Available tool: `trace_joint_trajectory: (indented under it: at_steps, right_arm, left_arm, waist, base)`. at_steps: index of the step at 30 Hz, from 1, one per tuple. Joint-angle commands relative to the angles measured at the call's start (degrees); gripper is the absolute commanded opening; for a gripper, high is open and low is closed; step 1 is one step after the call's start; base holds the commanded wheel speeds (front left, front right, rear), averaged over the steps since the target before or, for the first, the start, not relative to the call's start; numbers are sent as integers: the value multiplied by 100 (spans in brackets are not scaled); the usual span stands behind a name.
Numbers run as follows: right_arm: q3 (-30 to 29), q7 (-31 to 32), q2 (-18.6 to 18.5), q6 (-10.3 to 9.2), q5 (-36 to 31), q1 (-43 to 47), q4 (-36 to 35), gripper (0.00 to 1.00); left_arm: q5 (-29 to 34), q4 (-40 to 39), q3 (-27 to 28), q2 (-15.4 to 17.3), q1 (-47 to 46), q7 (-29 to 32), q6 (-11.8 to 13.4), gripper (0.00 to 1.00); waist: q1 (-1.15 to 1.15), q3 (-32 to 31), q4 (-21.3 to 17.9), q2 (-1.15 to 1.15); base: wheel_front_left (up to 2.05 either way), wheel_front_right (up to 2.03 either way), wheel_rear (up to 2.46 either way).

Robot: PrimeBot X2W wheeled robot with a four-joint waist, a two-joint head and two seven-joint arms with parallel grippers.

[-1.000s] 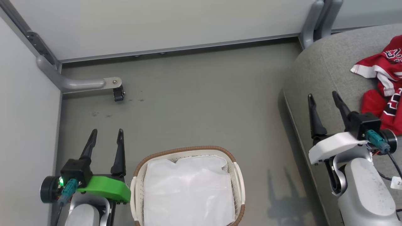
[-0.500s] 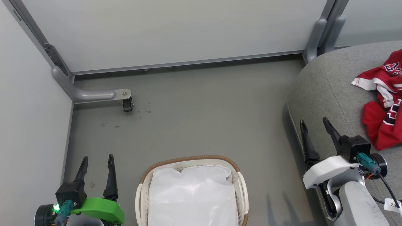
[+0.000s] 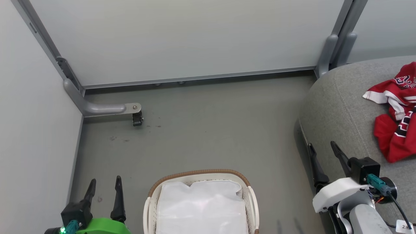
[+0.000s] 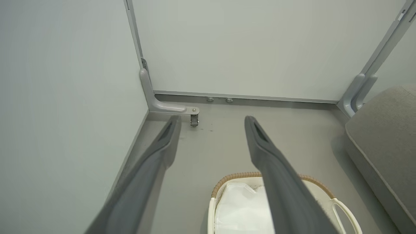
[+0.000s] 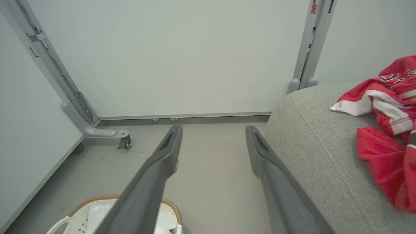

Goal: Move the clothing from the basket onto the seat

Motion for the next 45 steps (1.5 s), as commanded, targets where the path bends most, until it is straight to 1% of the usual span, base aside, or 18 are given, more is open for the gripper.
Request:
trace_joint_trajectory:
  at_steps: [1,6,7,10,25,45]
  right_arm:
    - [6,-28,-21,-8,-4,95,18,100]
    - [19,-27,-21,-8,60,90,33,100]
    - [11,4,3,0,29,42,43,0]
    - [-4,35,38,0,67,102,175,0]
    - [-126,462,27,-1,1711,167,-59,0]
    - [-239,905,13,-2,3487,250,-328,0]
  left_arm:
    - [-32,28,-1,6,85,1,-34,100]
    - [-133,40,-28,7,63,1,-35,100]
    - [-92,54,-45,-3,17,3,-20,0]
    - [-131,183,-44,-16,21,20,-20,0]
    - [-1729,-15,88,-12,-98,448,-23,0]
    - [-3457,-241,224,-7,-227,902,-28,0]
  waist:
    - [0,-10,-4,0]
    - [0,-7,-15,0]
    - [0,-8,-14,0]
    - [0,-10,-14,0]
    - [0,-37,-13,0]
    - [0,-72,-10,0]
  base:
    - [0,0,0]
    - [0,0,0]
    - [0,0,0]
    - [0,0,0]
    - [0,0,0]
    - [0,0,0]
